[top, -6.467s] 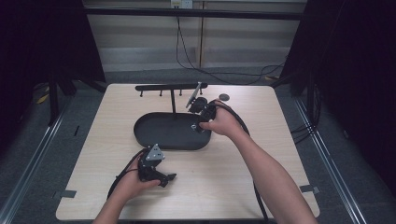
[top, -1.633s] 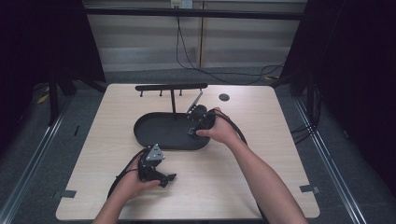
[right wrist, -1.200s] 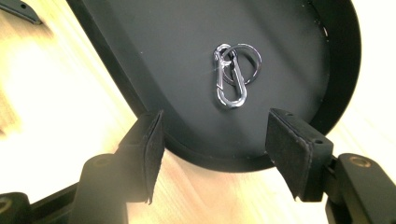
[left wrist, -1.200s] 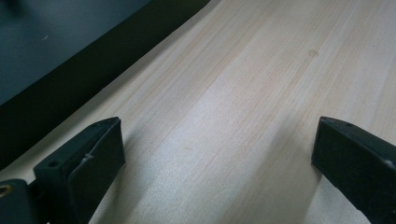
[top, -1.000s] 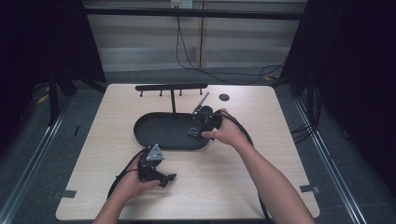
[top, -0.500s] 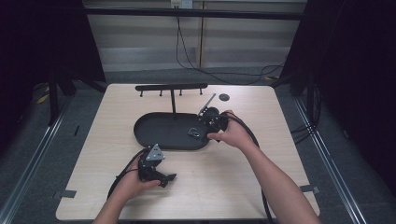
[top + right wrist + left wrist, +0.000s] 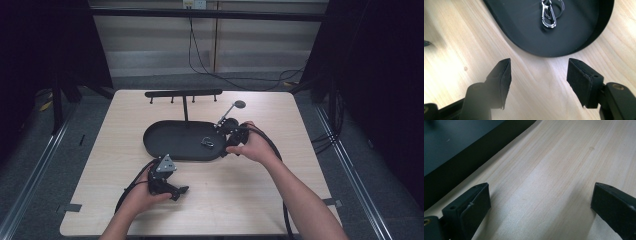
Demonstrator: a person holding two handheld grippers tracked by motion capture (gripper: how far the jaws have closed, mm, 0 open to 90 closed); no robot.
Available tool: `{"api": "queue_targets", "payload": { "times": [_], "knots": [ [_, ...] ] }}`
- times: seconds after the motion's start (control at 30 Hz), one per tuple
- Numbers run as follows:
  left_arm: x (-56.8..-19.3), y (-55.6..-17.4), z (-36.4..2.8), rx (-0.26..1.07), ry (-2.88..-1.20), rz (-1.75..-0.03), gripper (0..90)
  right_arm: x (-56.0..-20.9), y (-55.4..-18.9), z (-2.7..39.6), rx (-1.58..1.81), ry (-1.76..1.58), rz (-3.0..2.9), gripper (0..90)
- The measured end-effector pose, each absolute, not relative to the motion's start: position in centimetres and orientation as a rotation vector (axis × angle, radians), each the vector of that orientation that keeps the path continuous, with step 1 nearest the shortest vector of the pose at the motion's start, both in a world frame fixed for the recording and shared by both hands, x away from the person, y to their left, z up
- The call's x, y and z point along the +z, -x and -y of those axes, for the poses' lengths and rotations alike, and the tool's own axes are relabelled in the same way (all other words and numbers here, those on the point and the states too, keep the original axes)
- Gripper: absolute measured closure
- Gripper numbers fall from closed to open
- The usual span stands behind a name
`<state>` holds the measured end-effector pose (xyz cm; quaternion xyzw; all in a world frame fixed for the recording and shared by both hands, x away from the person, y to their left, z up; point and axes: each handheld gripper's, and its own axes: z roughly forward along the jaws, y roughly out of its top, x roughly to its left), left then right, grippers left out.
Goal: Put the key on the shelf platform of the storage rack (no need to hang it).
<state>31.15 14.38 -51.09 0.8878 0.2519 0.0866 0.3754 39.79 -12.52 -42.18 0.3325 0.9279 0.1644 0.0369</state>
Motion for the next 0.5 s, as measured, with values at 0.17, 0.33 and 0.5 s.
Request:
{"api": "queue_targets", "payload": {
  "times": [0.17,0.33,0.5],
  "knots": [
    [-51.1,-31.1,-14.4,0.229,-2.271,-0.648,2.1,-42.0,-39.4,13.3,0.520,-1.031,-2.837,36.3],
    [-51.1,-31.1,-14.4,0.230,-2.282,-0.641,2.1,-42.0,-38.9,13.9,0.535,-1.036,-2.835,36.1],
    [-51.1,-31.2,-14.4,0.226,-2.282,-0.640,2.0,-42.1,-38.4,14.5,0.531,-1.045,-2.830,35.9]
  ]
}}
